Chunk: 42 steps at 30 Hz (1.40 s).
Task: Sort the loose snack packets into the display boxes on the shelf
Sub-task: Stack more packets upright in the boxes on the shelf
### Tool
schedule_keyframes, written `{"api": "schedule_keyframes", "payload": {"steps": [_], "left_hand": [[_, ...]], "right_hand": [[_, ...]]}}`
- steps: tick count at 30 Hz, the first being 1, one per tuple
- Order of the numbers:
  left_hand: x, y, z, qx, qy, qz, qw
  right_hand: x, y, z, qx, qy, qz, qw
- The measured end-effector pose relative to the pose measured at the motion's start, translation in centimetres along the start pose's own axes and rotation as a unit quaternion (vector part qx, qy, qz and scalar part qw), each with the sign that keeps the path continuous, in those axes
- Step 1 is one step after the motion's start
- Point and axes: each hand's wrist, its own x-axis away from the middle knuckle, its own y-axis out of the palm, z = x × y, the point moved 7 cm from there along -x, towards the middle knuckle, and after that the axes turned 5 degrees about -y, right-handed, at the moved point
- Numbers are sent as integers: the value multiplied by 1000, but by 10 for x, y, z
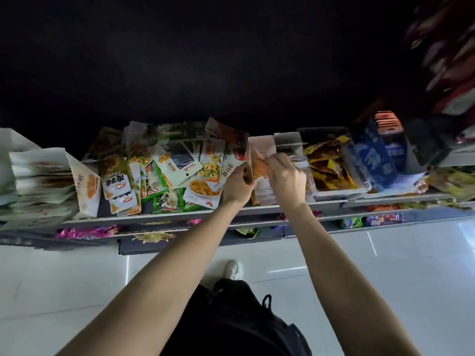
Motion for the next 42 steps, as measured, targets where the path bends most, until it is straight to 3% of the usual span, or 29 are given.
{"api": "schedule_keyframes", "payload": {"steps": [5,8,11,13,16,18,21,25,30,33,38,42], "left_hand": [[-1,11,-6,10,5,25,1000],[-3,12,-8,24,7,8,1000],[0,9,-9,16,2,-38,999],[8,-6,-10,25,10,-38,999],[31,-55,-28,1,41,49,998],[50,-93,-54,-47,51,141,988],[72,-140,-105,-111,19,228,967],[77,-182,-166,-164,-94,268,945],[56,-196,-211,-165,-180,192,951],[38,-196,-217,-222,-144,145,953],[28,-188,-228,-277,-132,68,949],[42,-177,-212,-308,-19,74,948]], "right_hand": [[3,50,4,90,-80,-170,978],[20,61,10,51,-91,-226,969],[25,47,8,-9,-67,-217,974],[25,26,2,-67,-49,-160,984],[26,-1,-25,-139,-60,-69,986],[27,4,-52,-171,-86,-71,979],[26,39,-88,-206,-87,-145,964],[24,103,-129,-170,-91,-283,940],[29,158,-159,-45,-91,-417,903],[38,171,-159,-36,-48,-462,885],[44,176,-155,-49,-34,-469,881],[42,173,-154,-50,-23,-461,886]]}}
